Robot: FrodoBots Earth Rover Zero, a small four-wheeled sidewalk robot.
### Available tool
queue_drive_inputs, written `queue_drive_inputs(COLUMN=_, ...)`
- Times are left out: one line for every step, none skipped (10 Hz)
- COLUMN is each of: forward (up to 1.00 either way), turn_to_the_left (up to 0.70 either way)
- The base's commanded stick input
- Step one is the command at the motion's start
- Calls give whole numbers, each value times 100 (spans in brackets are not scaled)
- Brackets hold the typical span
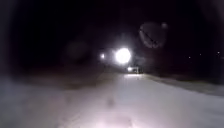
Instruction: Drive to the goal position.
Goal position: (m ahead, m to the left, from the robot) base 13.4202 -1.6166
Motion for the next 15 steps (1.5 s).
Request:
queue_drive_inputs(forward=100, turn_to_the_left=0)
queue_drive_inputs(forward=100, turn_to_the_left=0)
queue_drive_inputs(forward=100, turn_to_the_left=0)
queue_drive_inputs(forward=100, turn_to_the_left=0)
queue_drive_inputs(forward=100, turn_to_the_left=0)
queue_drive_inputs(forward=100, turn_to_the_left=0)
queue_drive_inputs(forward=100, turn_to_the_left=0)
queue_drive_inputs(forward=100, turn_to_the_left=0)
queue_drive_inputs(forward=100, turn_to_the_left=0)
queue_drive_inputs(forward=100, turn_to_the_left=0)
queue_drive_inputs(forward=100, turn_to_the_left=0)
queue_drive_inputs(forward=100, turn_to_the_left=0)
queue_drive_inputs(forward=100, turn_to_the_left=0)
queue_drive_inputs(forward=100, turn_to_the_left=0)
queue_drive_inputs(forward=100, turn_to_the_left=0)
